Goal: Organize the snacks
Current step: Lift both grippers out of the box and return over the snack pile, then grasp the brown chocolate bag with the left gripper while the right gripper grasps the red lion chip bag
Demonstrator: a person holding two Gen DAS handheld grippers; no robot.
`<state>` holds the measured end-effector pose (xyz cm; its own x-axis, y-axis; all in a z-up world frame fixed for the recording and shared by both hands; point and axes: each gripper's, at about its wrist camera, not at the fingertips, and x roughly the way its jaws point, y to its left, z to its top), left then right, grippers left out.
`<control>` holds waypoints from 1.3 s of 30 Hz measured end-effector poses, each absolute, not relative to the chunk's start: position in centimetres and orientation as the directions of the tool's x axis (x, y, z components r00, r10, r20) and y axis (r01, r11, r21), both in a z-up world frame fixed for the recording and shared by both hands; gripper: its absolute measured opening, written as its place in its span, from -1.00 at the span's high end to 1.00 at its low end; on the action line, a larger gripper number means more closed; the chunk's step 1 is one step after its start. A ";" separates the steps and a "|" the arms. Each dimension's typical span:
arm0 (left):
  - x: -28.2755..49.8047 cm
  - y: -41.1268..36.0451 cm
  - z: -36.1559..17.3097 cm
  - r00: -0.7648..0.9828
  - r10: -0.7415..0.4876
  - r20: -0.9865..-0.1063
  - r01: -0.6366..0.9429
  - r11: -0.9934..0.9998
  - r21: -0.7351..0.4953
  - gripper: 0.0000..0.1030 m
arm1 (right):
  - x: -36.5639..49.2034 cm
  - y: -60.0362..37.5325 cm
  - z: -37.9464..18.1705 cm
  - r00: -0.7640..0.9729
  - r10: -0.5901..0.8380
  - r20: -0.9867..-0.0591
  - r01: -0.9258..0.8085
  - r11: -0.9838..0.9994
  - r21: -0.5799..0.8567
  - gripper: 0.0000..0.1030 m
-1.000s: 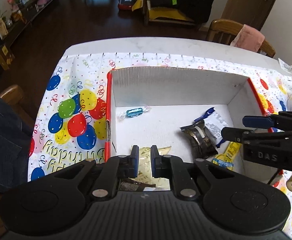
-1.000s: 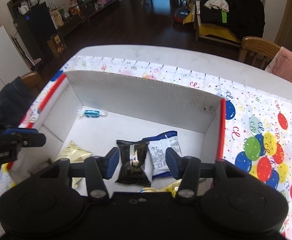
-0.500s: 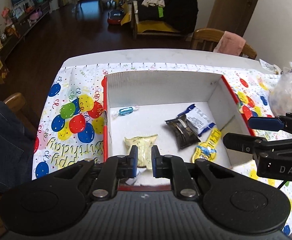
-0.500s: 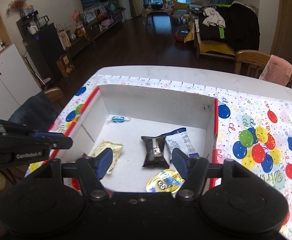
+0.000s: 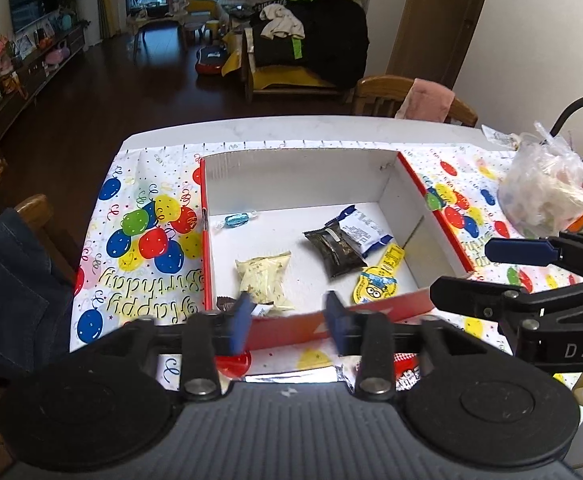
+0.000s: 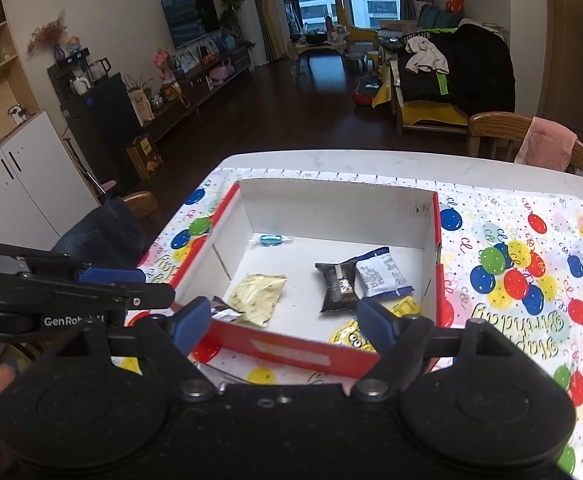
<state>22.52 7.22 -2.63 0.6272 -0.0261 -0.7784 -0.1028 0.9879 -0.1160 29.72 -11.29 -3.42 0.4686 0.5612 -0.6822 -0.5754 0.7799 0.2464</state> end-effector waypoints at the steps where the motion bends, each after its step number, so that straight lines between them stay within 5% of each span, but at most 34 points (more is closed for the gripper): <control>1: 22.0 7.2 -2.5 0.637 -0.026 -0.770 -0.103 0.987 -0.119 -0.19 | 29.4 -11.4 -3.4 0.470 0.563 -0.680 -0.575 0.780 0.248 -0.60; 19: 14.0 6.9 -4.4 0.693 0.045 -0.719 -0.135 0.988 -0.068 -0.54 | 22.7 -13.2 -7.9 0.452 0.516 -0.728 -0.536 0.809 0.241 -0.89; 39: 13.2 6.6 -12.8 0.536 0.040 -0.843 -0.140 0.989 -0.042 -0.59 | 22.2 -12.8 -16.4 0.422 0.323 -0.847 -0.454 0.884 0.110 -0.97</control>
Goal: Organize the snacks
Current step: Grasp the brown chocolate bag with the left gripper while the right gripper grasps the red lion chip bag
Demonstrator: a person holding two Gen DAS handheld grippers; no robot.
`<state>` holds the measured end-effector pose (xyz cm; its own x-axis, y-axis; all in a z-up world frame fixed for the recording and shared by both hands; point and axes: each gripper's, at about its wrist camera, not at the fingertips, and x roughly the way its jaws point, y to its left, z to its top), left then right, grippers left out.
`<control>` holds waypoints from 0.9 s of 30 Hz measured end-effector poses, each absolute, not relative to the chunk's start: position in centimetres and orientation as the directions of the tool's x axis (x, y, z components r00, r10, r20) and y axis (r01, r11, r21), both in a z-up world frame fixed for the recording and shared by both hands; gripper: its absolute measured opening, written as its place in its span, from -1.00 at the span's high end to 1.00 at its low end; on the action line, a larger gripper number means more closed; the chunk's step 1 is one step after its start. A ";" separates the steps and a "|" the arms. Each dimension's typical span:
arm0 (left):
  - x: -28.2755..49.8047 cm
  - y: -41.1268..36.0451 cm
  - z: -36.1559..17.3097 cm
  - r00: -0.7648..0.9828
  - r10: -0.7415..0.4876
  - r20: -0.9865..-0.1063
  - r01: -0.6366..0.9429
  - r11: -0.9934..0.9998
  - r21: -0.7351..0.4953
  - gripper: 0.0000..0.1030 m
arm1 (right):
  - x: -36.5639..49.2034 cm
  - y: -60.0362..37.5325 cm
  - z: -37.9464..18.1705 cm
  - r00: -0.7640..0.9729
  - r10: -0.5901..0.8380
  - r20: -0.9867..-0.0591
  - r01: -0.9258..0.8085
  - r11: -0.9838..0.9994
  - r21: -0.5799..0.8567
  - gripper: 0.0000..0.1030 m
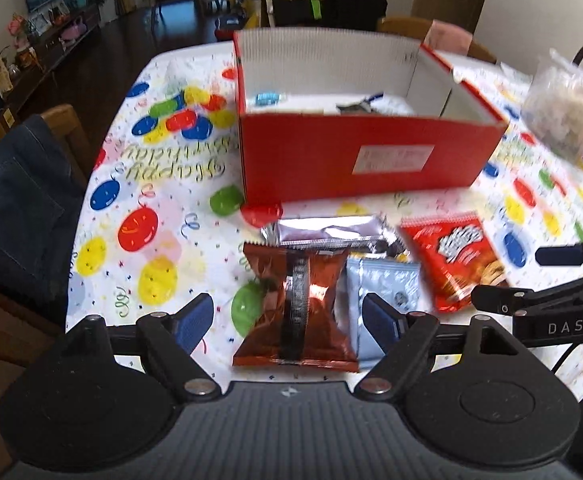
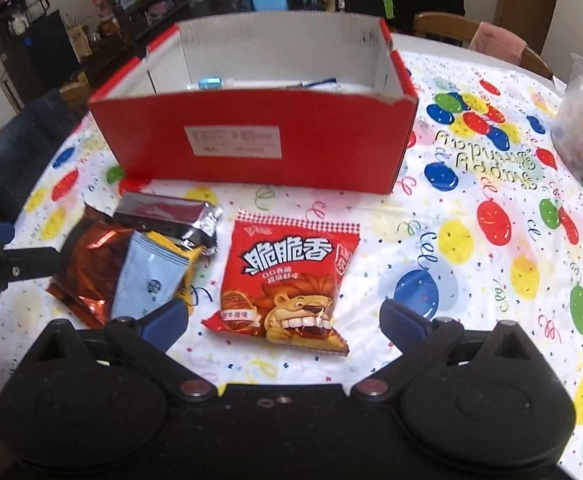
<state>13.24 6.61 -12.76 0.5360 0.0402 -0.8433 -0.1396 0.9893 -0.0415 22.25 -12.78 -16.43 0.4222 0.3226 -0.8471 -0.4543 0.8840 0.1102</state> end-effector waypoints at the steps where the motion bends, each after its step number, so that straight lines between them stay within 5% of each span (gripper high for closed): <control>1: 13.5 6.6 -13.2 0.525 0.044 -0.850 -0.139 0.990 -0.035 -0.59 | 22.4 -12.4 -16.8 0.415 0.310 -0.855 -0.466 0.880 0.093 -0.94; 24: 17.3 7.1 -17.2 0.392 0.027 -0.919 -0.144 0.989 -0.033 -0.56 | 25.7 -9.5 -20.5 0.332 0.248 -0.910 -0.471 0.880 0.068 -0.68; 27: 17.4 7.1 -17.3 0.385 0.006 -0.923 -0.139 0.989 -0.051 -0.34 | 25.7 -9.5 -20.5 0.326 0.252 -0.911 -0.467 0.881 0.077 -0.64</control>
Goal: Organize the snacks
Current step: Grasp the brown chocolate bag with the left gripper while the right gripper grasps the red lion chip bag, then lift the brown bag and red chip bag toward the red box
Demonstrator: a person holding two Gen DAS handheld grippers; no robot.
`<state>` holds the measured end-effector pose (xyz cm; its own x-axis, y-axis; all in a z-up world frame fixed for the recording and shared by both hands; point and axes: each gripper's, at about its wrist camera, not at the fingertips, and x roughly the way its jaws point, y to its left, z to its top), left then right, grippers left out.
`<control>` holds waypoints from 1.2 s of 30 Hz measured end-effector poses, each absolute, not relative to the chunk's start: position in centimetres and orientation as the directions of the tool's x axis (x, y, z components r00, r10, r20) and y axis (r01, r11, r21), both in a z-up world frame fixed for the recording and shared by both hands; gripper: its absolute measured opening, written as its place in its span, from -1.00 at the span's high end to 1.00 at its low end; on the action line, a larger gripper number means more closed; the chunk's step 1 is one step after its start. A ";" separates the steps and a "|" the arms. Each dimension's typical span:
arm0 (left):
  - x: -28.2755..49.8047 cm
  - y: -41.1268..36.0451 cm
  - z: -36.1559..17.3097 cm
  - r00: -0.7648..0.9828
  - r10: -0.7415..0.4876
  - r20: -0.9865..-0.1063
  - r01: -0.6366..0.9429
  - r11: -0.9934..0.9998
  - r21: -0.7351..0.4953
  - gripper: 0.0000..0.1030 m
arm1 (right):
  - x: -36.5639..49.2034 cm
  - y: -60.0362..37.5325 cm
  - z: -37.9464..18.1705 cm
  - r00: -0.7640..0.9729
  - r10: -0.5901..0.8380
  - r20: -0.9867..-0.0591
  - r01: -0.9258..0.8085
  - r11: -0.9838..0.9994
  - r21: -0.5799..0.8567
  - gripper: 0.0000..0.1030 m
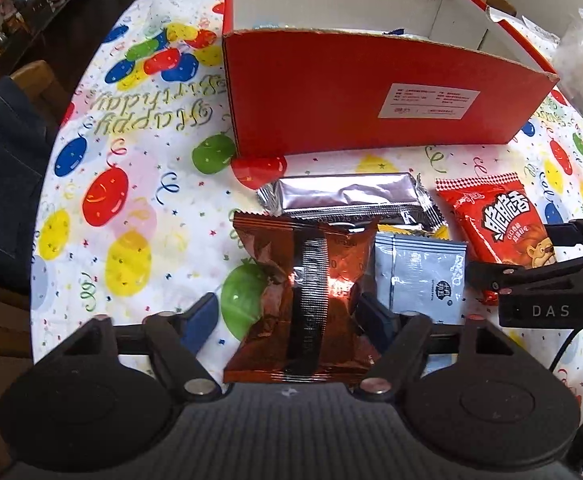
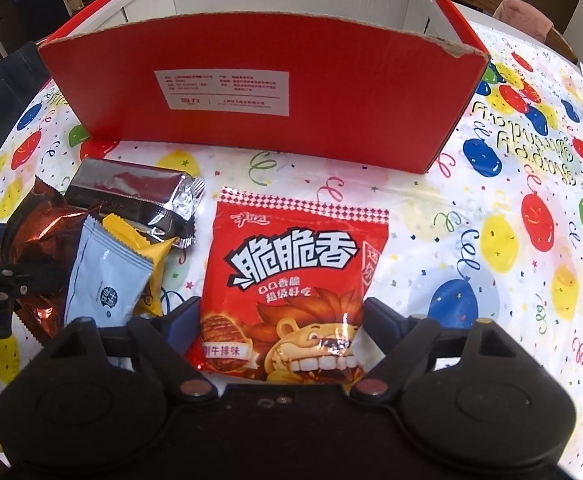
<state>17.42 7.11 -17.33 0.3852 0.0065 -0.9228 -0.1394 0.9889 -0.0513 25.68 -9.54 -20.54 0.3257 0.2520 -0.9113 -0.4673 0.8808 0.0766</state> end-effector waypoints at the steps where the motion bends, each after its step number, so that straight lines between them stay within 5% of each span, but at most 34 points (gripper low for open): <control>1: 17.5 7.1 -17.4 0.382 -0.003 -0.924 -0.137 0.989 -0.060 -0.23 | 25.7 -9.6 -20.5 0.326 0.253 -0.911 -0.466 0.881 0.078 -0.63; 10: 17.4 6.8 -17.1 0.389 -0.014 -0.921 -0.139 0.988 -0.073 0.03 | 25.4 -9.7 -20.2 0.341 0.261 -0.903 -0.456 0.886 0.084 -0.39; 36: 14.3 8.9 -13.1 0.463 -0.061 -0.884 -0.211 0.961 -0.177 0.07 | 22.8 -13.2 -15.2 0.416 0.344 -0.842 -0.368 0.910 0.190 -0.35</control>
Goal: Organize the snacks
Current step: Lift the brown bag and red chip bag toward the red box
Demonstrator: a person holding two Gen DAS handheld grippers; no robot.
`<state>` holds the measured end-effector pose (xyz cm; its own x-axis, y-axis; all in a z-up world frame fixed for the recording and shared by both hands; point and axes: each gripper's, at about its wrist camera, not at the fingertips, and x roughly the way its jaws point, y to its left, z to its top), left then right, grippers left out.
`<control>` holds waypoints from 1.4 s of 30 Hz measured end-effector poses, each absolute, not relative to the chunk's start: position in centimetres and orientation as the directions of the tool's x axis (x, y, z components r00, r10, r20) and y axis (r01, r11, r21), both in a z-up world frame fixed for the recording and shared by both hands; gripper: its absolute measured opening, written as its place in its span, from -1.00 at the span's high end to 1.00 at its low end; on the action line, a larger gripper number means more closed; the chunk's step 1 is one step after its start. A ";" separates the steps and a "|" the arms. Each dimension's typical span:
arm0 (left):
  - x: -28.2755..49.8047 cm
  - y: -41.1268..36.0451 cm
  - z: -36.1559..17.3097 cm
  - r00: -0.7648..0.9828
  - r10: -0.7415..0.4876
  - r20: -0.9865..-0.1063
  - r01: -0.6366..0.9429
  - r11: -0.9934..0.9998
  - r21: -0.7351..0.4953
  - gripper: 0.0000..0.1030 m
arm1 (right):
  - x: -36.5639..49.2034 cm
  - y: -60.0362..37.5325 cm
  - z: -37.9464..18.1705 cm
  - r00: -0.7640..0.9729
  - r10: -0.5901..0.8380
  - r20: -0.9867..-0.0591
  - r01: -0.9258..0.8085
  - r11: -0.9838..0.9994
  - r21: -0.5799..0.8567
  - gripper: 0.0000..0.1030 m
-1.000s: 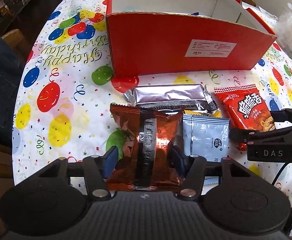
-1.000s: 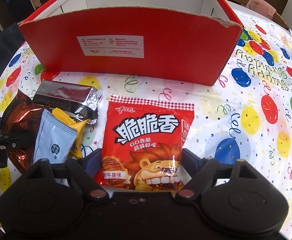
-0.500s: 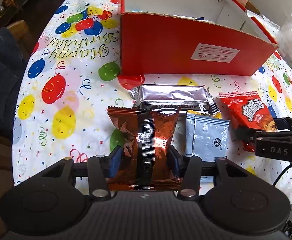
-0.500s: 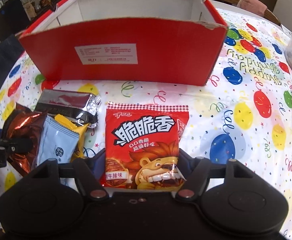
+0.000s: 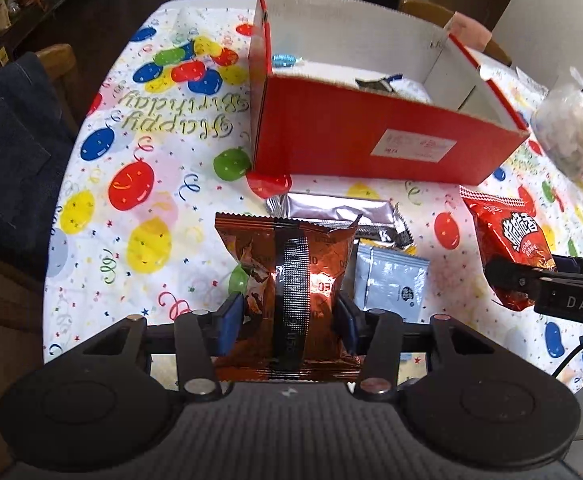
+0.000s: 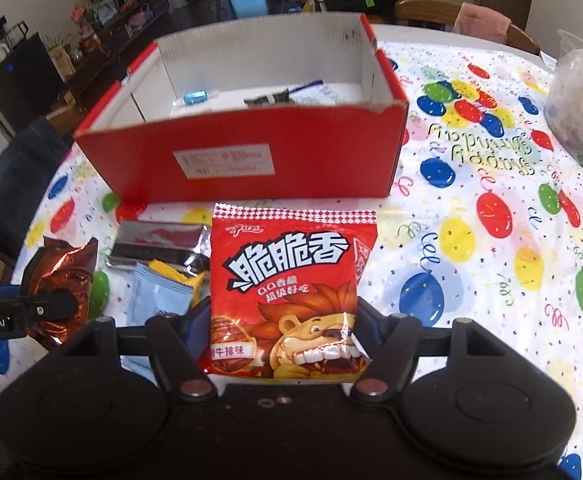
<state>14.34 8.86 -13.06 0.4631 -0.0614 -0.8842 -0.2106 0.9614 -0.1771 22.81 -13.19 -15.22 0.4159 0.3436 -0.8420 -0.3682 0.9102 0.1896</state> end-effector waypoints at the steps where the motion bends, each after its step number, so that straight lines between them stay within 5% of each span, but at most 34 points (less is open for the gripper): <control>1: 14.2 8.9 -12.7 0.468 -0.061 -0.882 -0.212 0.961 -0.179 0.07 | 22.7 -13.3 -14.9 0.421 0.348 -0.838 -0.366 0.910 0.194 -0.35; 18: 14.3 8.8 -6.5 0.593 -0.064 -0.803 -0.164 0.966 -0.199 0.08 | 22.3 -14.7 -8.6 0.519 0.415 -0.747 -0.380 0.895 0.233 -0.35; 27: 14.5 8.2 -11.0 0.455 -0.098 -0.885 -0.149 0.972 -0.184 0.08 | 22.3 -15.2 -9.9 0.496 0.413 -0.764 -0.349 0.900 0.259 -0.35; 31: 13.7 7.2 -13.2 0.399 -0.089 -0.913 -0.120 0.982 -0.148 -0.24 | 22.0 -15.3 -10.8 0.477 0.407 -0.779 -0.339 0.903 0.264 -0.35; 42: 13.6 6.4 -17.5 0.317 -0.109 -0.942 -0.127 0.979 -0.156 -0.22 | 21.2 -15.2 -11.7 0.458 0.388 -0.800 -0.330 0.910 0.253 -0.35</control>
<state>13.58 6.45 -17.49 0.3169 -0.1089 -0.9422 -0.1274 0.9795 -0.1561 21.21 -15.20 -11.66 0.4576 0.3883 -0.7999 -0.3300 0.9095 0.2527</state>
